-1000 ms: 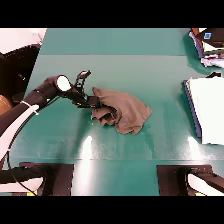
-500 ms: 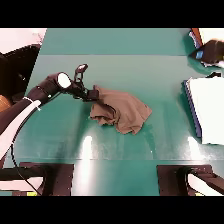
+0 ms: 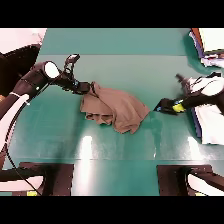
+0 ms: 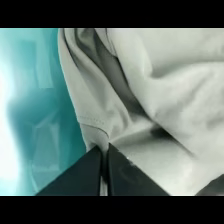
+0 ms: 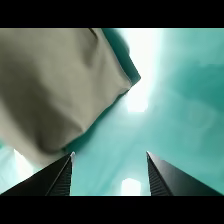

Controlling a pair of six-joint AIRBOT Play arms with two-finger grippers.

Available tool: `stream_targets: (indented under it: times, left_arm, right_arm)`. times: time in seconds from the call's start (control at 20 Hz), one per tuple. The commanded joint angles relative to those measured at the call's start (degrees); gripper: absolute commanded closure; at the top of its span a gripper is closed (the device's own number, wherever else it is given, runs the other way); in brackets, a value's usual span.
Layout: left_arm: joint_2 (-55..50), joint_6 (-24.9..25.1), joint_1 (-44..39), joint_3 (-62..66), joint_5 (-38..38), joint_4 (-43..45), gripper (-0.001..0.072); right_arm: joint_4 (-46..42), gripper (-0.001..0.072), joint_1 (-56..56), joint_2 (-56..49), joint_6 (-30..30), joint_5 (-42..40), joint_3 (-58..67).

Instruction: Fold the shirts.

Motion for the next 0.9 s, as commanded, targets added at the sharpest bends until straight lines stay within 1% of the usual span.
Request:
stream_targets:
  times: [0.0, 0.05, 0.1, 0.2, 0.3, 0.35, 0.45, 0.55, 0.65, 0.75, 0.85]
  left_arm:
    - [0.1, 0.8, 0.2, 0.2, -0.9, 1.4, 0.0678]
    - [0.1, 1.3, 0.2, 0.2, -1.0, 1.4, 0.0677]
    - [0.1, 1.6, 0.2, 0.2, -1.0, 1.6, 0.0678]
    - [0.1, 1.6, 0.2, 0.2, -1.0, 2.4, 0.0678]
    - [0.1, 1.6, 0.2, 0.2, -1.3, 4.2, 0.0678]
    - [0.2, 1.6, 0.2, 0.3, -1.3, 5.5, 0.0678]
    - [2.2, 0.2, 0.2, 0.8, -1.3, 10.4, 0.0678]
    - [6.7, -0.6, 0.2, 3.1, -1.0, 16.7, 0.0678]
    - [12.2, -0.4, 0.2, 6.6, -0.9, 20.7, 0.0678]
    - [18.4, -0.3, 0.2, 10.8, -0.9, 21.6, 0.0678]
    - [24.6, -0.3, 0.2, 15.0, -0.9, 21.5, 0.0678]
  right_arm:
    - [8.7, 0.0199, 4.1, -7.5, -2.2, -10.6, -4.3]
    - [8.6, 0.0209, 5.2, -9.5, -2.2, -11.6, -3.0]
    - [8.7, 0.0246, 6.0, -11.2, -2.2, -12.4, -1.6]
    - [8.6, 0.0382, 6.9, -13.7, -2.2, -13.8, 1.7]
    - [8.4, 0.0685, 7.1, -14.4, -2.2, -16.0, 4.4]
    - [7.3, 0.0698, 6.8, -14.1, -2.3, -16.5, 6.2]
    - [2.8, 0.0699, 5.4, -11.5, -2.2, -15.5, 10.8]
    - [-1.9, 0.0699, 3.1, -6.5, -2.2, -13.9, 16.1]
    - [-4.9, 0.0699, 0.5, -0.8, -2.3, -11.8, 21.9]
    - [-6.6, 0.0699, -1.7, 4.8, -2.5, -9.5, 27.7]
    - [-6.6, 0.0699, -3.5, 9.6, -3.3, -7.4, 32.6]
